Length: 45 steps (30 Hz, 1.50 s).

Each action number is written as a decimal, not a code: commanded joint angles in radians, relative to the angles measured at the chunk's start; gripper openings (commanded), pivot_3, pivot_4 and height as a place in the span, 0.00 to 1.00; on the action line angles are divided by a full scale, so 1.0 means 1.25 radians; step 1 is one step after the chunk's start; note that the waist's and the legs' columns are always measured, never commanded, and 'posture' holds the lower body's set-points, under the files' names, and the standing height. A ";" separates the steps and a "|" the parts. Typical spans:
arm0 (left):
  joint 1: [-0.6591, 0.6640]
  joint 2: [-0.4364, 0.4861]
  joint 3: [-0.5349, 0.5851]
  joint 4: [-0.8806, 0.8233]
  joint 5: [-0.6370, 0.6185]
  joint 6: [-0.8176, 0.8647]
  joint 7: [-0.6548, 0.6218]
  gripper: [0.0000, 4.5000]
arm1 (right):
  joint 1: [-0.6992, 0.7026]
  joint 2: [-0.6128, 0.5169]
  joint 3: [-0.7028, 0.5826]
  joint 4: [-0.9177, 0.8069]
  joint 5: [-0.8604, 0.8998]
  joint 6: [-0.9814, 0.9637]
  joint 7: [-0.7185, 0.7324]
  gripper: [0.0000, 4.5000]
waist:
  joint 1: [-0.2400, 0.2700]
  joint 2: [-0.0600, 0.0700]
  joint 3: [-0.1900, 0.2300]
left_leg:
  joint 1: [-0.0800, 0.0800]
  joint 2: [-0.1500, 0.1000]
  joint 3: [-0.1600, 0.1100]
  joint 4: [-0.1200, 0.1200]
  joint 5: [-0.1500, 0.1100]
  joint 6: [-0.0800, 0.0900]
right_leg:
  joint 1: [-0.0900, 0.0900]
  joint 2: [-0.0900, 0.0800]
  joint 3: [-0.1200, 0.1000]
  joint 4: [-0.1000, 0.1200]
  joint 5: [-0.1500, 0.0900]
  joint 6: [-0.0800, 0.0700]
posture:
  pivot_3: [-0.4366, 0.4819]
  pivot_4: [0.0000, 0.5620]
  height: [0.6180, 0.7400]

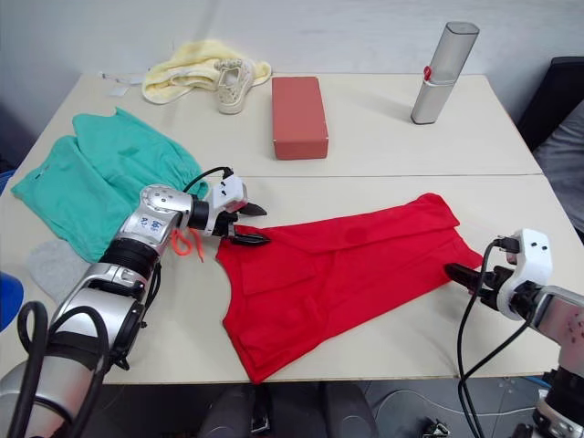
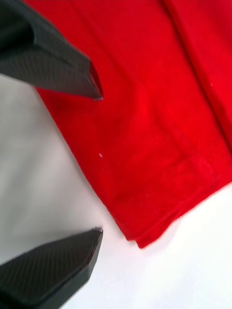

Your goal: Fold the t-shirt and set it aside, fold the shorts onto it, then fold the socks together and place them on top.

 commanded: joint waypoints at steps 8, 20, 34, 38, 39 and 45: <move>0.126 0.037 0.037 -0.163 -0.049 0.138 -0.067 0.13 | -0.070 -0.033 0.099 0.161 -0.035 -0.180 0.011 0.12 | -0.011 -0.001 -0.001 | 0.001 0.001 0.001 0.000 0.000 0.000 | 0.000 0.000 0.001 0.001 0.000 0.000 | 0.48 0.27 1.00; 0.432 0.064 0.132 -0.768 -0.205 0.570 0.094 0.00 | -0.288 -0.151 0.311 0.505 -0.183 -0.518 0.094 0.00 | -0.020 0.005 0.002 | 0.001 0.002 0.001 -0.001 0.000 0.000 | -0.001 0.000 0.002 0.001 0.000 0.000 | 0.48 0.27 1.00; 0.658 -0.008 0.168 -1.108 -0.278 0.662 0.337 0.00 | -0.392 -0.171 0.359 0.677 -0.228 -0.701 0.155 0.23 | -0.017 0.005 0.002 | 0.001 0.001 0.000 0.000 0.000 0.000 | 0.000 -0.001 0.007 0.001 0.000 0.000 | 0.48 0.27 1.00; 0.647 0.056 0.181 -1.055 -0.299 0.624 0.280 0.24 | -0.295 -0.245 0.312 0.534 -0.165 -0.574 0.239 0.54 | -0.010 0.006 0.003 | 0.000 0.001 -0.001 0.000 0.000 0.000 | 0.000 -0.001 0.006 0.000 0.000 0.000 | 0.48 0.27 1.00; 0.642 0.070 0.181 -1.043 -0.302 0.616 0.267 0.32 | -0.271 -0.259 0.300 0.502 -0.151 -0.546 0.253 0.62 | -0.008 0.006 0.003 | 0.000 0.001 -0.001 0.000 0.000 0.000 | 0.000 -0.001 0.006 -0.001 0.000 0.000 | 0.48 0.27 1.00; 0.552 0.157 0.179 -0.911 -0.330 0.577 0.151 0.75 | -0.050 -0.324 0.158 0.158 0.016 -0.255 0.322 1.00 | 0.000 0.006 0.002 | 0.001 0.002 -0.002 0.000 0.000 -0.001 | 0.002 0.000 0.005 -0.001 0.000 0.000 | 0.48 0.27 1.00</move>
